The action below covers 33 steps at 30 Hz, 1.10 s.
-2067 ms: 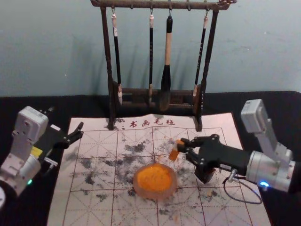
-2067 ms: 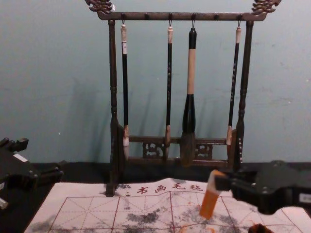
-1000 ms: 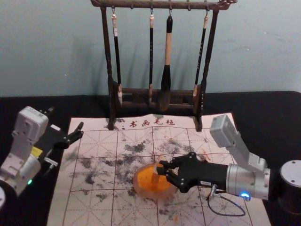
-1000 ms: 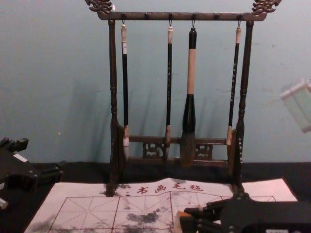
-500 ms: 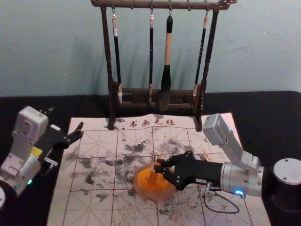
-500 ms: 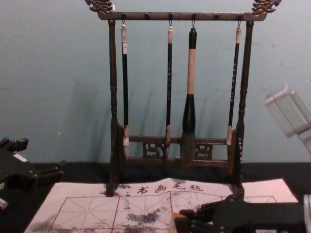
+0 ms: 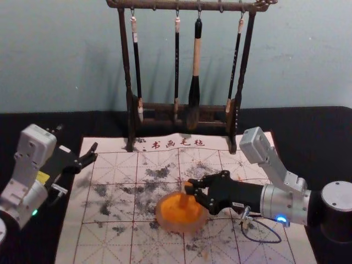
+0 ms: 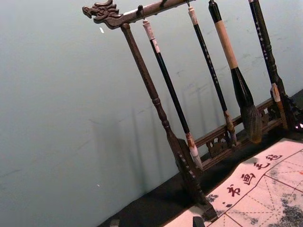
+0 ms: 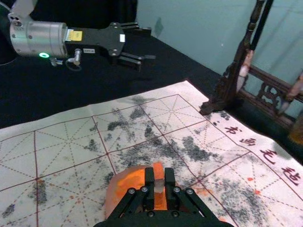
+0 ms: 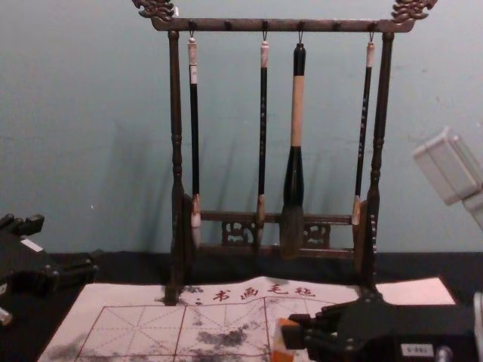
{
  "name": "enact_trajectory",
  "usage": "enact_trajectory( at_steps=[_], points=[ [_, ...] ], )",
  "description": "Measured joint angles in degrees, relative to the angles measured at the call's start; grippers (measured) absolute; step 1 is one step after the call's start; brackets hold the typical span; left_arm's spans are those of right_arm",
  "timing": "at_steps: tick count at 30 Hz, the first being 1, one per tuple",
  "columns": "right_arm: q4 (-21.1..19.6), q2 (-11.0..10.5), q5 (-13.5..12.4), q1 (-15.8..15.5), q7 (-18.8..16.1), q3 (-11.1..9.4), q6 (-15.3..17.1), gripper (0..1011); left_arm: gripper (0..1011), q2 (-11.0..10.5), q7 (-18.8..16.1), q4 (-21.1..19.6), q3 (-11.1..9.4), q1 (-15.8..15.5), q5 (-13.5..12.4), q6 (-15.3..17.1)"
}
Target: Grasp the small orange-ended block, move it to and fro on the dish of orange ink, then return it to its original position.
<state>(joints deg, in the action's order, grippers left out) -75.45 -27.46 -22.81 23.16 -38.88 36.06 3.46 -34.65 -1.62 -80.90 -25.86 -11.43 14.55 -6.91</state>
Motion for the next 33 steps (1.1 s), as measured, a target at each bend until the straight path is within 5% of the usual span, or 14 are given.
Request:
enact_trajectory(
  at_steps=[20,33],
  points=[
    [-5.05,-3.34,-1.64,-4.01,0.75,-2.12,1.24,104,1002,0.0,0.0,0.0,0.0,0.0,0.0,0.0],
    [-6.76,-3.98,-2.2,-5.32,0.05,-1.51,1.45,104,1001,0.0,0.0,0.0,0.0,0.0,0.0,0.0]
  ],
)
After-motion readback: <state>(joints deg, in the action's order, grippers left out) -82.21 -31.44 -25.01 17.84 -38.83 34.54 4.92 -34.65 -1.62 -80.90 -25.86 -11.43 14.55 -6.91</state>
